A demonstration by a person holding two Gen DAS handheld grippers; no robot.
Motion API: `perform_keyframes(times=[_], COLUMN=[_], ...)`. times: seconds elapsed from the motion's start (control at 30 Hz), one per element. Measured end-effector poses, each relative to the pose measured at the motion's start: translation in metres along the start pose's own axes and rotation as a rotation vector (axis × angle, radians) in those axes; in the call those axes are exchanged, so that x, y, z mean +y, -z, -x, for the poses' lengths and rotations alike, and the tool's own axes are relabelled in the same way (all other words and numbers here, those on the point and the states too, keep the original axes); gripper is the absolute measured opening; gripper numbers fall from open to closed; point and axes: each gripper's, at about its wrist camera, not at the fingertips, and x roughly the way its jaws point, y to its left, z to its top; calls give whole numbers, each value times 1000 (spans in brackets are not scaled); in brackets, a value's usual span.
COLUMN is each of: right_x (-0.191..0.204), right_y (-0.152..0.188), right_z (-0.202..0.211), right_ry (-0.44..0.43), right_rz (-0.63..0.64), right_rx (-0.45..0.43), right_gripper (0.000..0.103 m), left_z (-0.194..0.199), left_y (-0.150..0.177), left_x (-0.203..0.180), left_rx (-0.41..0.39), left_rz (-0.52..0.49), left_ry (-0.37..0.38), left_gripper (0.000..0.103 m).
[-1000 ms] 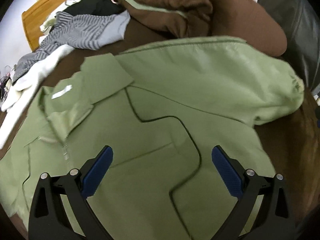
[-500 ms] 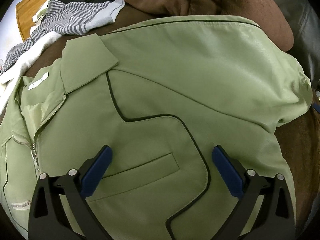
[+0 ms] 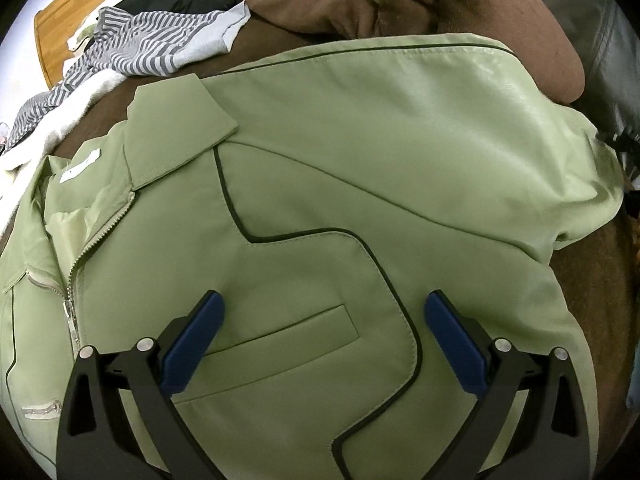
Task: Fold large clothes
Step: 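Grasp the ribbed cuff of a jacket sleeve with the right tool, then carry the held sleeve across the jacket front with the right tool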
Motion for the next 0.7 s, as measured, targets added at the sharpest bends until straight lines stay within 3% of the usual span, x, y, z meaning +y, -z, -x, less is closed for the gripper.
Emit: perform_keyframes(times=[0.03, 0.13, 0.2, 0.53, 0.7], right_x=[-4, -18, -16, -1, 31], right_y=[0, 1, 2, 1, -5], right_z=[1, 5, 6, 6, 48], right_ry=[22, -43, -39, 24, -35], right_rz=[-5, -54, -31, 48, 43], right_rx=[-2, 1, 2, 32, -33], right_gripper=[34, 28, 23, 19, 17], left_z=[0, 0, -1, -1, 2], left_y=[0, 0, 0, 0, -6], left_x=[0, 1, 1, 0, 5], left_rx=[-2, -3, -2, 1, 34], left_rz=[-1, -1, -1, 12, 63], left_ry=[-2, -2, -3, -5, 28], left_gripper=[98, 98, 98, 97, 97])
